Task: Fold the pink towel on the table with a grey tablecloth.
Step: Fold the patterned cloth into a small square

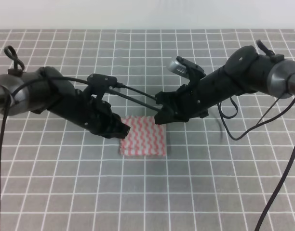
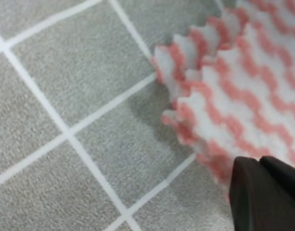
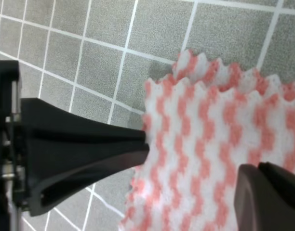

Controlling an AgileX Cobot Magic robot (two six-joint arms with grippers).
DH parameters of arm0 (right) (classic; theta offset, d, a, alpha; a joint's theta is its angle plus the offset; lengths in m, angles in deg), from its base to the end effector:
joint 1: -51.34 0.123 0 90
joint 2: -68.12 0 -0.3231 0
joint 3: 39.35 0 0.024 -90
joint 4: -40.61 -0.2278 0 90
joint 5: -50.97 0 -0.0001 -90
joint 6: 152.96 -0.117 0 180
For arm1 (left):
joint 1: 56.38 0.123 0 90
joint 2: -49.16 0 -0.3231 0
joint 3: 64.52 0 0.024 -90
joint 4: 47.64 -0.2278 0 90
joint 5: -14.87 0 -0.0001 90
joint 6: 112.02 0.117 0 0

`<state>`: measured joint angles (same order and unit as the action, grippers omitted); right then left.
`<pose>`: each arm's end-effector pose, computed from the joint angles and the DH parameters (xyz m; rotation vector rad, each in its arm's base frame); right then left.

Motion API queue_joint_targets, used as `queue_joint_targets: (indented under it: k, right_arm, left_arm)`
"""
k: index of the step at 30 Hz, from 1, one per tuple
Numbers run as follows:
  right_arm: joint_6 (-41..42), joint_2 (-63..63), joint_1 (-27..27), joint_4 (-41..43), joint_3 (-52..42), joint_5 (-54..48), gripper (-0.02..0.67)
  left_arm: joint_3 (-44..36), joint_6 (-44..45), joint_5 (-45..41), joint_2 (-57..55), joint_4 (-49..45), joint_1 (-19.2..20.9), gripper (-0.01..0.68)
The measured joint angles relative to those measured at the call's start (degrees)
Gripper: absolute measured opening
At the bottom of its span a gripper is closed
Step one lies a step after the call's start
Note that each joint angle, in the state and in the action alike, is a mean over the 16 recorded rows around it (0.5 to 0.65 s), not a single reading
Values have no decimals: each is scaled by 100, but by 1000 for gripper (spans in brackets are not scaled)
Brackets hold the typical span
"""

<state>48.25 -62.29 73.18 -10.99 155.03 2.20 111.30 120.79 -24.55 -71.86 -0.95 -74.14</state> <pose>0.4105 0.2389 0.2077 -0.3021 2.6888 1.0626 0.3748 -0.1769 0.1944 0.8517 2.5055 -0.6688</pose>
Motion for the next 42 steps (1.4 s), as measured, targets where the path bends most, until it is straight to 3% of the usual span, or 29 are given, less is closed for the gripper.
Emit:
queue_joint_targets:
  k: [10, 18, 28, 42]
  right_arm:
    - [3, 155, 1, 230, 0, -153, -2]
    - [-198, 606, 4, 825, -19, -420, -2]
    - [-547, 2138, 10, 1541, -776, -303, -2]
    - [-639, 5635, 10, 2056, -3525, 648, -2]
  left_arm:
    - [-6, -117, 325, 369, -278, -1, 0]
    - [-488, -202, 893, 1615, -283, 2, 0]
    - [-2344, -265, 2082, 4182, -21, 1, 0]
    - [-5004, -468, 2641, 8695, 248, 1, 0]
